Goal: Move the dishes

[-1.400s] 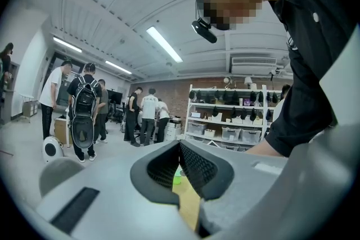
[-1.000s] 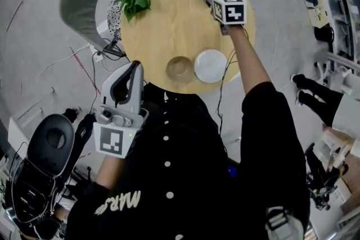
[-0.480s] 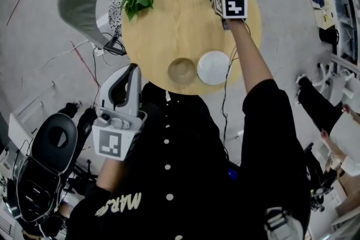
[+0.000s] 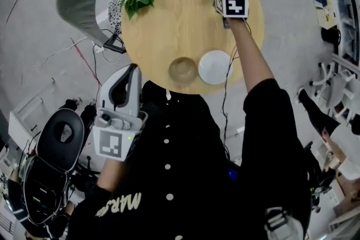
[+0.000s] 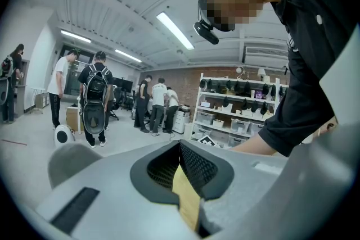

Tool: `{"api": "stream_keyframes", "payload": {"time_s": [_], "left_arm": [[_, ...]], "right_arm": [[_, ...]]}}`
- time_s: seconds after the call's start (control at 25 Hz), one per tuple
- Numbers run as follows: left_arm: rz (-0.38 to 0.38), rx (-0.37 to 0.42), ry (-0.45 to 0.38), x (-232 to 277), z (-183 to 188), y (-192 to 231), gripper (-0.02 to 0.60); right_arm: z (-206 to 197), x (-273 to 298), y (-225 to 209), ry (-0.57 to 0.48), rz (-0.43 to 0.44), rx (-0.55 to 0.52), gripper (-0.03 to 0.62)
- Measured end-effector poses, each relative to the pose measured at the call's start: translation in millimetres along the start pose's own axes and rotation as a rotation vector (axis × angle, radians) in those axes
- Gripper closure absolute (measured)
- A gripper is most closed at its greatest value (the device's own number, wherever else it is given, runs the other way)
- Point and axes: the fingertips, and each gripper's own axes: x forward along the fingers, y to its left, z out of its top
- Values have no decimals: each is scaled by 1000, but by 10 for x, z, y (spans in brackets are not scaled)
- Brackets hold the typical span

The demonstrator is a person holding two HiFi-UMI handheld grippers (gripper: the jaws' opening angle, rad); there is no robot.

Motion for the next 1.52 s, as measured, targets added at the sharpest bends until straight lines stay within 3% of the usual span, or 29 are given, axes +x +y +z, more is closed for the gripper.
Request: {"api": "stream_keyframes", "payload": {"time_s": [0.68, 1.04, 1.52], "left_arm": [[-11, 13, -31, -83, 133, -17, 578], [-44, 23, -73, -244, 243, -60, 578], [-102, 42, -124, -489, 332, -183, 578]], "right_arm": [[141, -302, 148, -41, 6, -17, 221], [-15, -745, 549, -56, 20, -72, 221], [-287, -1303, 1271, -73, 70, -69, 221]]}}
